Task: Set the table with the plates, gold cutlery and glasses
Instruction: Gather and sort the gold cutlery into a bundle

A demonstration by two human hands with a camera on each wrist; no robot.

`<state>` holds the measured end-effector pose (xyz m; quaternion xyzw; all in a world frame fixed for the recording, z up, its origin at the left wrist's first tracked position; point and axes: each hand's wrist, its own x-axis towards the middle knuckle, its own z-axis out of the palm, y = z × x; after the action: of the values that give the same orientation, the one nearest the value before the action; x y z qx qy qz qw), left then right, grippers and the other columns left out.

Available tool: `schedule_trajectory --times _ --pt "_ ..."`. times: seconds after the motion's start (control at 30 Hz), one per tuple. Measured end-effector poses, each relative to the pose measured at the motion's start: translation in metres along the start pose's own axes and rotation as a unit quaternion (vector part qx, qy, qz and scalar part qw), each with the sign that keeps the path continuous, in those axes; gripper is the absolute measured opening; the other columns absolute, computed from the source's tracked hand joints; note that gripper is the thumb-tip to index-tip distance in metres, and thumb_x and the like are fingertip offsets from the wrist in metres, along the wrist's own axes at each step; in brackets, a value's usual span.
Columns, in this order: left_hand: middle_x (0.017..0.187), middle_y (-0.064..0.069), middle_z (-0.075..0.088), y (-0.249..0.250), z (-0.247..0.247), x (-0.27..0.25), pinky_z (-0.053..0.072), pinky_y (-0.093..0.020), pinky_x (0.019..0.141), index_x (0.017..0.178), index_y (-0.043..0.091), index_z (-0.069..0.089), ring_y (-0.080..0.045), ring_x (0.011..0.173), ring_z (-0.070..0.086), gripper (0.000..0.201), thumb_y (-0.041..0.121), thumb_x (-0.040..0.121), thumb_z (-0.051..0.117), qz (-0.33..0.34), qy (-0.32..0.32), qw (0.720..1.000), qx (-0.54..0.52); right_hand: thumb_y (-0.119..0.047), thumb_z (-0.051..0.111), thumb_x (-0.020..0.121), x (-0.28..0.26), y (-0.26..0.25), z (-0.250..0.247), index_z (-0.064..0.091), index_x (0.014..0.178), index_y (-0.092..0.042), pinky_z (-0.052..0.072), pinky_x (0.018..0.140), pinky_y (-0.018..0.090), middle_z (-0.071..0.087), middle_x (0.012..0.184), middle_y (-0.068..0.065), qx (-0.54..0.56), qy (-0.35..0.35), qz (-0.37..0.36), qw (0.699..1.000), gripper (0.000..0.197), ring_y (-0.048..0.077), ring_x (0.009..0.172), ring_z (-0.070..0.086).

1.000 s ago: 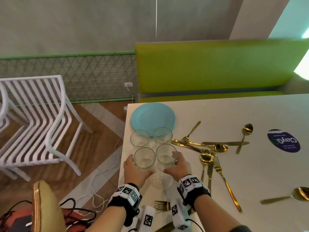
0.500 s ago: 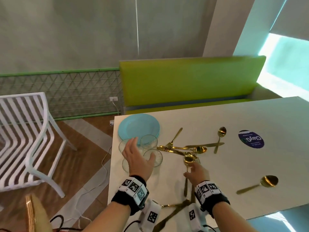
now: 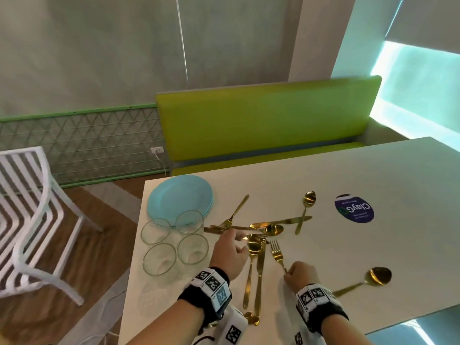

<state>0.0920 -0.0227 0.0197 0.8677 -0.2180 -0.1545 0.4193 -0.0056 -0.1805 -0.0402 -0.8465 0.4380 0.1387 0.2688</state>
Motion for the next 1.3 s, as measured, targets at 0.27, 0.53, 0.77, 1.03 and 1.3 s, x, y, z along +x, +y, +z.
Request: schedule_trajectory --times 0.27,0.53,0.77,1.03,1.3 --pt "0.093 0.005 0.063 0.003 0.029 0.019 0.053 -0.024 0.085 0.106 0.015 0.064 -0.009 0.084 0.06 0.021 0.026 0.089 0.059 -0.086 -0.081 0.993 -0.014 -0.018 0.065 0.083 0.021 0.012 -0.03 0.064 0.07 -0.012 0.05 0.052 0.025 0.066 0.068 0.002 0.175 -0.062 -0.042 0.982 0.014 0.012 0.052 0.056" --pt "0.092 -0.009 0.067 0.012 0.029 0.008 0.056 -0.022 0.059 0.096 0.016 0.062 -0.017 0.07 0.066 0.024 0.035 0.096 0.048 -0.173 -0.142 0.956 -0.191 -0.014 0.063 0.087 -0.01 -0.048 -0.032 0.065 0.068 -0.018 0.041 0.043 0.018 0.064 0.06 -0.002 0.293 -0.098 -0.18 0.934 0.019 0.007 0.046 0.053" --pt "0.078 -0.002 0.063 -0.011 -0.023 -0.01 0.053 -0.027 0.056 0.09 0.018 0.061 -0.018 0.059 0.061 0.022 0.025 0.098 0.042 -0.168 -0.039 0.96 -0.219 -0.013 0.072 0.078 -0.047 -0.085 -0.005 0.066 0.069 -0.024 0.042 0.05 0.012 0.063 0.064 -0.01 0.262 -0.122 -0.224 0.931 0.016 0.003 0.054 0.051" --pt "0.062 0.002 0.054 -0.04 -0.065 -0.033 0.042 -0.019 0.049 0.088 0.011 0.059 -0.012 0.048 0.047 0.025 0.024 0.098 0.04 -0.13 0.026 0.977 -0.169 -0.025 0.073 0.078 -0.086 -0.089 0.054 0.066 0.109 -0.021 0.051 0.09 0.025 0.064 0.114 0.0 -0.123 -0.19 -0.226 0.947 0.032 0.016 0.104 0.062" --pt "0.065 0.004 0.055 -0.056 -0.069 -0.048 0.043 -0.019 0.054 0.088 0.013 0.06 -0.011 0.052 0.048 0.024 0.023 0.099 0.04 -0.121 0.014 0.981 -0.153 -0.024 0.063 0.086 -0.088 -0.084 0.071 0.068 0.11 -0.016 0.052 0.089 0.027 0.066 0.115 0.003 -0.198 -0.146 -0.211 0.946 0.026 0.019 0.105 0.063"
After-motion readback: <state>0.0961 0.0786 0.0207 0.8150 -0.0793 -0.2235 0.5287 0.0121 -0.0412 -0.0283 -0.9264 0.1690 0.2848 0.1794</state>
